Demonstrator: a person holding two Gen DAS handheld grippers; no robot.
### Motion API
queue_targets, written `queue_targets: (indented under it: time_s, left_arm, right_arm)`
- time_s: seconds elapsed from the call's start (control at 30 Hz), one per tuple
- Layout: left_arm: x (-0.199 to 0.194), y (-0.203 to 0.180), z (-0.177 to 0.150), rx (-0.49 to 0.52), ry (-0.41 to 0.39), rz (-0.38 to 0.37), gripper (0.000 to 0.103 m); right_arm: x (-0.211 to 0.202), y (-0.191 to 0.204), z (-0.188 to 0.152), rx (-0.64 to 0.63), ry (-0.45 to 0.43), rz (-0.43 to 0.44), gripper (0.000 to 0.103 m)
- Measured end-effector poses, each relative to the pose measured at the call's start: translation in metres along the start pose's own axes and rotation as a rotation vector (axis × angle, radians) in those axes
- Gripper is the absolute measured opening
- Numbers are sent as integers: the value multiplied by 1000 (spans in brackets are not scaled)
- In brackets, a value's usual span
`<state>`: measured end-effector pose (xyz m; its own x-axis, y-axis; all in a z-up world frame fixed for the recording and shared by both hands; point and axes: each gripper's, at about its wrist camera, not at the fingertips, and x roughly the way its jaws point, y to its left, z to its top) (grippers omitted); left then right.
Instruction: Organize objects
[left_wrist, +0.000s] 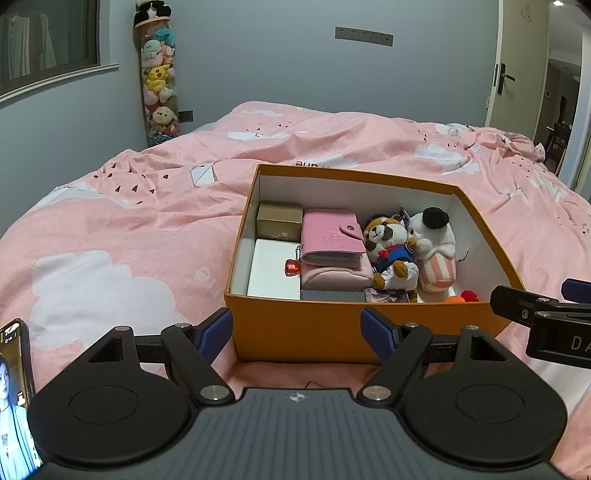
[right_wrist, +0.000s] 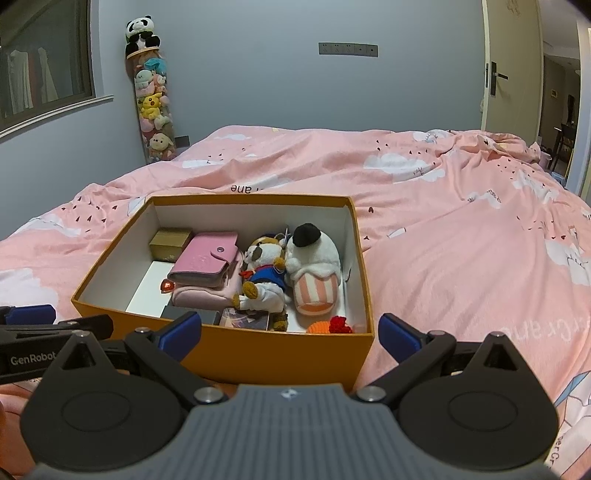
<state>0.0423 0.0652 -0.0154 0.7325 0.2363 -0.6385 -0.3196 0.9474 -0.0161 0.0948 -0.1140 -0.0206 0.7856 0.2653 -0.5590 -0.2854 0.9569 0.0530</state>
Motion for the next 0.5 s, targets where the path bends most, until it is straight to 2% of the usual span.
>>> queue_targets:
  time_s: [0.5]
  left_arm:
    - [0,0,0,-1,1,1,92]
  right_arm:
    - [1,0,0,-2,4,2,102]
